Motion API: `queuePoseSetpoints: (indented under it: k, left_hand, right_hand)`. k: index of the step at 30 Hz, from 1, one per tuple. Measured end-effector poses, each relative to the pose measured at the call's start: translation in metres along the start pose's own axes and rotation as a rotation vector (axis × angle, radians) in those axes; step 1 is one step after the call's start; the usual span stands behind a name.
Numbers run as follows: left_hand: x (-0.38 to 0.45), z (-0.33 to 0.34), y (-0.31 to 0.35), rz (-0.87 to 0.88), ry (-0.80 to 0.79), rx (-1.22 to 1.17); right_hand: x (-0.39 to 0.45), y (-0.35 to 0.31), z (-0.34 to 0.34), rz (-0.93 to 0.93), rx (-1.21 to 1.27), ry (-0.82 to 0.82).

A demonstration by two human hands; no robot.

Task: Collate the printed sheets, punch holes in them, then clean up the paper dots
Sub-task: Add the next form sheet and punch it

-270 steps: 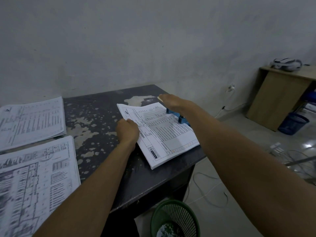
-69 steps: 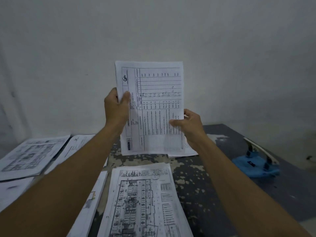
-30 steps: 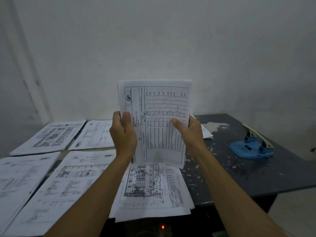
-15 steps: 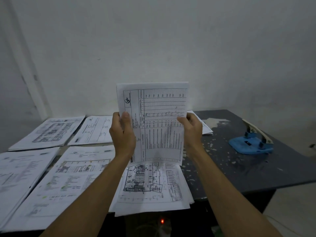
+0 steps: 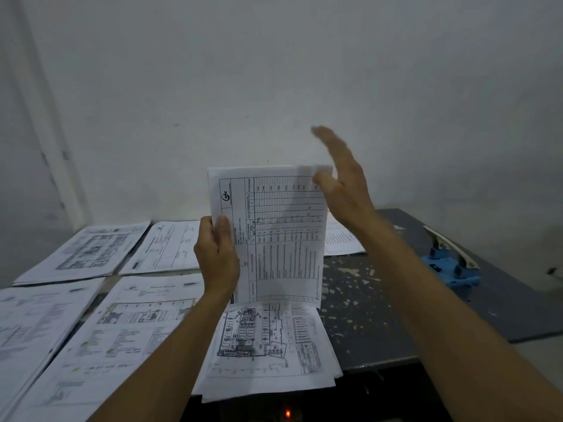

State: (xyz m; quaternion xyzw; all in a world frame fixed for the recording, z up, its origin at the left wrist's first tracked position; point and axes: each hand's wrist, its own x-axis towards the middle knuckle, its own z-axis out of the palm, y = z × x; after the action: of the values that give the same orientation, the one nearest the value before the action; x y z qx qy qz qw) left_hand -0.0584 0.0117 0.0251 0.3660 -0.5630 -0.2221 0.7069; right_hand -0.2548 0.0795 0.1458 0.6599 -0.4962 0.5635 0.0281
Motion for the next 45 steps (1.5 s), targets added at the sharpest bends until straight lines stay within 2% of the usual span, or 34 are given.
queuePoseSetpoints:
  k: [2,3,6,9,13,15,18,19,21,23,25,28,34,42,45]
  left_hand:
    - [0.001,0.000,-0.001,-0.013,0.000,0.005]
    - [0.001,0.000,-0.002,-0.016,0.000,0.008]
    - [0.003,0.001,-0.004,-0.009,-0.002,0.006]
    - [0.003,0.000,-0.004,-0.025,-0.002,0.009]
    - [0.002,-0.001,-0.003,-0.017,-0.002,-0.003]
    - [0.002,-0.002,-0.004,-0.020,-0.009,-0.002]
    - [0.002,-0.003,-0.003,-0.022,-0.008,0.006]
    - [0.002,-0.003,-0.003,-0.023,-0.004,0.006]
    - [0.002,-0.004,-0.002,-0.024,0.005,-0.002]
    - [0.001,-0.003,-0.001,-0.023,0.016,0.006]
    - [0.003,-0.001,-0.002,-0.028,0.019,0.010]
    - [0.007,0.001,-0.002,-0.029,0.025,0.010]
    - [0.027,0.011,0.016,-0.026,-0.001,-0.005]
    - [0.045,0.030,0.035,-0.127,-0.232,-0.110]
    - [0.038,0.044,0.038,-0.093,-0.271,-0.062]
  right_hand:
    - [0.005,-0.004,-0.004,0.004,-0.196,-0.196]
    - [0.006,-0.005,-0.004,-0.019,-0.305,-0.216]
    - [0.005,-0.012,0.001,-0.183,-0.523,-0.157]
    - [0.002,-0.020,0.014,-0.264,-0.607,-0.278]
    - [0.002,-0.028,0.025,-0.342,-0.641,-0.236]
    - [0.003,-0.027,0.029,-0.336,-0.586,-0.276]
    - [-0.004,-0.012,0.028,-0.209,-0.407,-0.065]
    - [-0.009,-0.005,0.028,-0.087,-0.262,0.010]
    - [-0.023,0.011,0.028,0.234,0.094,0.055]
    - [-0.035,0.033,0.030,0.526,0.374,-0.006]
    - [-0.047,0.053,0.033,0.684,0.453,-0.114]
    - [-0.063,0.072,0.036,0.731,0.413,-0.209]
    - [-0.052,0.065,0.020,0.661,0.572,-0.113]
    - [-0.037,0.064,-0.017,0.645,0.530,-0.034]
    - [-0.036,0.070,-0.028,0.653,0.501,-0.017]
